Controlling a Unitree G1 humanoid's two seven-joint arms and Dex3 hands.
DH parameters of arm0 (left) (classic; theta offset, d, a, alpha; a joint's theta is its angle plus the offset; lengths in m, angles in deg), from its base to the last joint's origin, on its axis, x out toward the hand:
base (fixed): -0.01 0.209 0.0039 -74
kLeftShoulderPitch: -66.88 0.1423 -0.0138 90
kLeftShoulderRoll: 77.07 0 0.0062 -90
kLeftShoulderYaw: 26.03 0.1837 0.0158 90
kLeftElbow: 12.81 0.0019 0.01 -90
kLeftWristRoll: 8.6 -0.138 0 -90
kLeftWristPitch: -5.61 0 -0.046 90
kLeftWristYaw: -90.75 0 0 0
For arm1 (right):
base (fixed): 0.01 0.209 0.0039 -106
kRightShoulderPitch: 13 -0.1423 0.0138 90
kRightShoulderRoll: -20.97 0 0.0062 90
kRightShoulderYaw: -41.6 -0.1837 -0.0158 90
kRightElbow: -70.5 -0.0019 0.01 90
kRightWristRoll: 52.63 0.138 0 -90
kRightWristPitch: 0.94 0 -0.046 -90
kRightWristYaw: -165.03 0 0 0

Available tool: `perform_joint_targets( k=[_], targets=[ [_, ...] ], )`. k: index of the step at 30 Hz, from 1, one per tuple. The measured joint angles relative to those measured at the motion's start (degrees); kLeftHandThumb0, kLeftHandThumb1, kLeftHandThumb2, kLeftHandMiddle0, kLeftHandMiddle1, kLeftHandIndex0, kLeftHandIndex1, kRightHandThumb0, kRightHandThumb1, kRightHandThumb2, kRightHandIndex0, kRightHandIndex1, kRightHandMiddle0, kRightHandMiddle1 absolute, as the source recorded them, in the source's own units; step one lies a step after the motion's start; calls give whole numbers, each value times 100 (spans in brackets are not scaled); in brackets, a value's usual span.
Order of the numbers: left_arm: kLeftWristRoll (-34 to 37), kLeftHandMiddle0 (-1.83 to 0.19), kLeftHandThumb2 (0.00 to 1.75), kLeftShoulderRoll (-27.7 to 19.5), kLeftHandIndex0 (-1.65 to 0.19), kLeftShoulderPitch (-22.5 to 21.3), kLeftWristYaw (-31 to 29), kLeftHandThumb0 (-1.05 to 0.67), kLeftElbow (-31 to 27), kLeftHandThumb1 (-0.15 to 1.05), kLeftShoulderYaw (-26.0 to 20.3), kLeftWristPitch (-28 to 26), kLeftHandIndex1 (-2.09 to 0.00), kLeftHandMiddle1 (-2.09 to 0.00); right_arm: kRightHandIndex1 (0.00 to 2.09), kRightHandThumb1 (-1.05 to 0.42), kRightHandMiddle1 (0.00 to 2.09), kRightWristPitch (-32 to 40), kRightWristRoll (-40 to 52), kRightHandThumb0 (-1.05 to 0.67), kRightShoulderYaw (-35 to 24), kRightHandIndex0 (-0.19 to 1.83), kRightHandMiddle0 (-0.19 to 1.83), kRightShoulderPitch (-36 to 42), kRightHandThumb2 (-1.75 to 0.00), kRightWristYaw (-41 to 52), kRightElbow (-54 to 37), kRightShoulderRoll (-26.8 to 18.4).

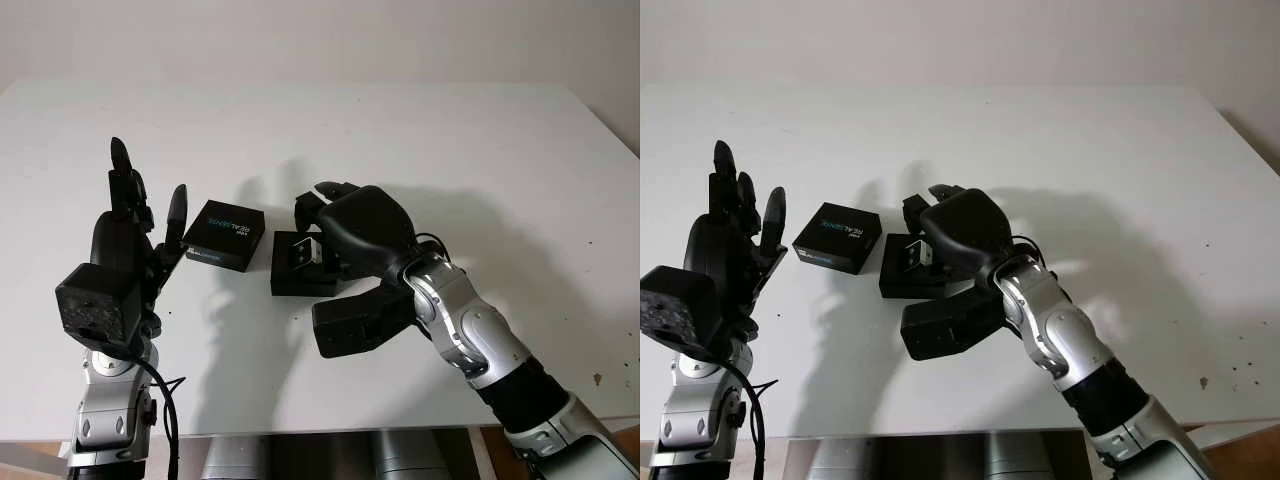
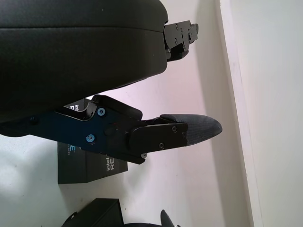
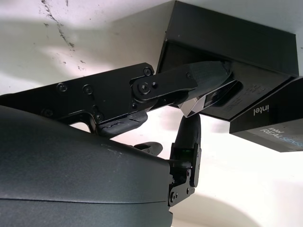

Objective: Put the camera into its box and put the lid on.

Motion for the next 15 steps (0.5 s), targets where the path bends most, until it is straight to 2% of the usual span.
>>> perform_joint_targets(
  k=[12, 15],
  targets=[
    [-51, 16, 50, 0, 18, 0, 36, -61, -55, 105, 23, -29, 0, -6, 10, -105, 155, -4, -102, -70, 59, 46, 19, -98, -6, 129, 25, -31],
    [-56, 16, 50, 1, 18, 0, 47, -60, -62, 105, 36, -26, 0, -6, 16, -102, 149, -4, -69, -53, 56, 57, 25, -71, -5, 113, -8, -29]
  ],
)
